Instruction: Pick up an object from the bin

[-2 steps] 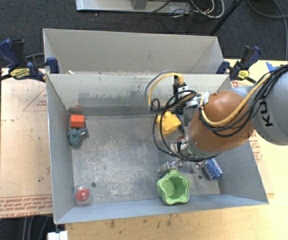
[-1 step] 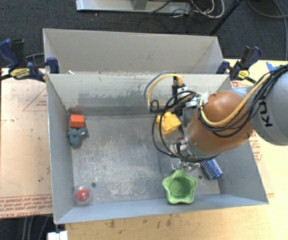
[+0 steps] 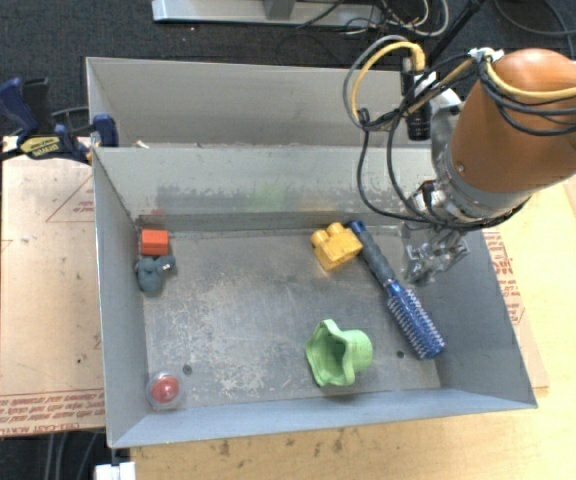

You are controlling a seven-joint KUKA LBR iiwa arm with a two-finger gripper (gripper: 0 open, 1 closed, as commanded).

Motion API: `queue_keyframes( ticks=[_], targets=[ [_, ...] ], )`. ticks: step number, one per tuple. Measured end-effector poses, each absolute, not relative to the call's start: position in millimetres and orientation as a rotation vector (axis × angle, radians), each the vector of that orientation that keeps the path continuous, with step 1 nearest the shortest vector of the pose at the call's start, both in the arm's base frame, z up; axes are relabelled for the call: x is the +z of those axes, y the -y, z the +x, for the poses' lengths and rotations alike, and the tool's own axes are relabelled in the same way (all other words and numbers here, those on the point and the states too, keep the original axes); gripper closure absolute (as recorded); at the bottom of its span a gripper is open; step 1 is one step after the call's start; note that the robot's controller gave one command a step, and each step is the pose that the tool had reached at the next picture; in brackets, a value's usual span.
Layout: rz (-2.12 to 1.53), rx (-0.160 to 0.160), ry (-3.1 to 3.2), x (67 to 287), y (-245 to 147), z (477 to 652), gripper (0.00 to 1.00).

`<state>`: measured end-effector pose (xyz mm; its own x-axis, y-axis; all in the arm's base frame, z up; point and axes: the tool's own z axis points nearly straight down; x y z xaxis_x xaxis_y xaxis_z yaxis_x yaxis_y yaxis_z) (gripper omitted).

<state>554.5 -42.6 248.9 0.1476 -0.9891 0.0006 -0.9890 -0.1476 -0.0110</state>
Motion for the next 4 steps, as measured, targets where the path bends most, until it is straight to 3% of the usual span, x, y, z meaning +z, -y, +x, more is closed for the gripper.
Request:
queue_keyframes(
  ticks=[1, 2, 3, 4],
  targets=[
    [-2.38, 0.003, -2.046, 244, 41, 552.0, 0.0],
    [-2.99, 0.012, -0.962, 85, 50, 555.1, 0.0],
    [-2.987, 0.004, -0.962, 88, 50, 556.7, 1.0],
    [-2.986, 0.003, -0.968, 114, 44, 551.9, 1.0]
  ],
)
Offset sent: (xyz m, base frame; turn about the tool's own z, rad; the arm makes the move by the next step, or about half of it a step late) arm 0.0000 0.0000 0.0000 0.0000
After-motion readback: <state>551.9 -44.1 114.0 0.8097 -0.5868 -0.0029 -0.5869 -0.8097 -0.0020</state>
